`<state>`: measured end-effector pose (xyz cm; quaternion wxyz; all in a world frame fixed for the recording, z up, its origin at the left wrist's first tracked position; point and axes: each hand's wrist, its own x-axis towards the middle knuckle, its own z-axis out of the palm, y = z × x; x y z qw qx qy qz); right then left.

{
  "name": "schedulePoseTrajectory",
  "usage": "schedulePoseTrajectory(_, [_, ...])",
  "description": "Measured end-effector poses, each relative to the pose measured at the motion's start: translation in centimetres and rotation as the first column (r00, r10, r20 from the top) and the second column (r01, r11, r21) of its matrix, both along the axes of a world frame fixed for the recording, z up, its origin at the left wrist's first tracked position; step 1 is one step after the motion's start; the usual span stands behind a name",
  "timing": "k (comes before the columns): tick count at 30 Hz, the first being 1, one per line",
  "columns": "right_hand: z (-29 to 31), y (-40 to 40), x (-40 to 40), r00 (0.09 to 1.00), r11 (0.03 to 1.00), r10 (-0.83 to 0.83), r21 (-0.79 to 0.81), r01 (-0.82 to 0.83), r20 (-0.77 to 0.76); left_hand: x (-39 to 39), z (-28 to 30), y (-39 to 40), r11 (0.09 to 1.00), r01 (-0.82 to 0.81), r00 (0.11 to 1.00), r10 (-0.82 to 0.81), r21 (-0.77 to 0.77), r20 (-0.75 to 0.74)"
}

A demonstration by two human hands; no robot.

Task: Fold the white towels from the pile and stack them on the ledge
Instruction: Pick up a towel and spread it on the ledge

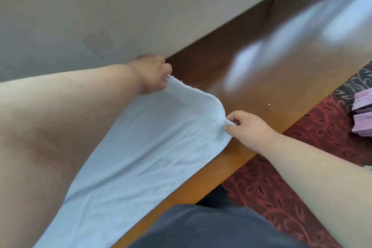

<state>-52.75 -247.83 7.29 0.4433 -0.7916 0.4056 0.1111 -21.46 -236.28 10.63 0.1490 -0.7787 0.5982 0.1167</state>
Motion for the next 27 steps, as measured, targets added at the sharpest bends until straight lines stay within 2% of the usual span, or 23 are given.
schedulePoseTrajectory(3, [1.8, 2.7, 0.5, 0.999, 0.999, 0.019, 0.043, -0.021, 0.033, 1.1, 1.2, 4.7, 0.997, -0.077, 0.996, 0.078, -0.015, 0.039])
schedulePoseTrajectory(6, [3.6, 6.4, 1.3, 0.990, 0.985, 0.142, 0.093, -0.142, 0.008, 2.2, 2.4, 9.8, 0.982, -0.153, 0.986, 0.159, -0.113, 0.044])
schedulePoseTrajectory(9, [4.9, 11.2, 2.5, 0.961, 0.958, 0.274, 0.096, -0.271, -0.021, 2.7, 3.3, 14.2, 0.921, -0.319, 0.946, 0.325, -0.223, -0.012])
schedulePoseTrajectory(14, [5.8, 19.7, 4.8, 0.903, 0.900, 0.430, 0.087, -0.428, -0.008, 2.3, 4.2, 22.3, 0.802, -0.547, 0.837, 0.530, -0.239, -0.138])
schedulePoseTrajectory(16, [5.9, 22.8, 5.7, 0.863, 0.862, 0.504, 0.066, -0.503, 0.000, 2.0, 4.0, 25.8, 0.730, -0.644, 0.765, 0.607, -0.227, -0.217])
schedulePoseTrajectory(18, [5.8, 25.7, 6.5, 0.807, 0.805, 0.591, 0.054, -0.590, 0.005, 1.8, 3.7, 29.0, 0.621, -0.766, 0.629, 0.673, -0.164, -0.388])
schedulePoseTrajectory(21, [5.4, 29.5, 7.6, 0.672, 0.672, 0.740, 0.003, -0.740, 0.004, 1.7, 3.0, 33.0, 0.309, -0.951, 0.233, 0.663, -0.024, -0.711])
schedulePoseTrajectory(22, [5.1, 30.9, 8.0, 0.624, 0.624, 0.781, -0.012, -0.781, 0.001, 1.8, 2.7, 34.6, 0.223, -0.975, 0.149, 0.635, -0.005, -0.758])
schedulePoseTrajectory(23, [4.8, 32.0, 8.3, 0.579, 0.579, 0.815, -0.027, -0.815, -0.003, 1.8, 2.3, 36.1, 0.192, -0.981, 0.128, 0.609, -0.011, -0.783])
schedulePoseTrajectory(25, [4.3, 34.4, 8.8, 0.490, 0.489, 0.872, -0.037, -0.871, -0.003, 2.0, 1.1, 39.6, 0.190, -0.980, 0.162, 0.602, -0.057, -0.782])
schedulePoseTrajectory(27, [3.8, 37.1, 9.4, 0.442, 0.442, 0.897, -0.010, -0.897, 0.016, 2.1, -0.4, 43.5, 0.169, -0.983, 0.163, 0.663, -0.066, -0.730])
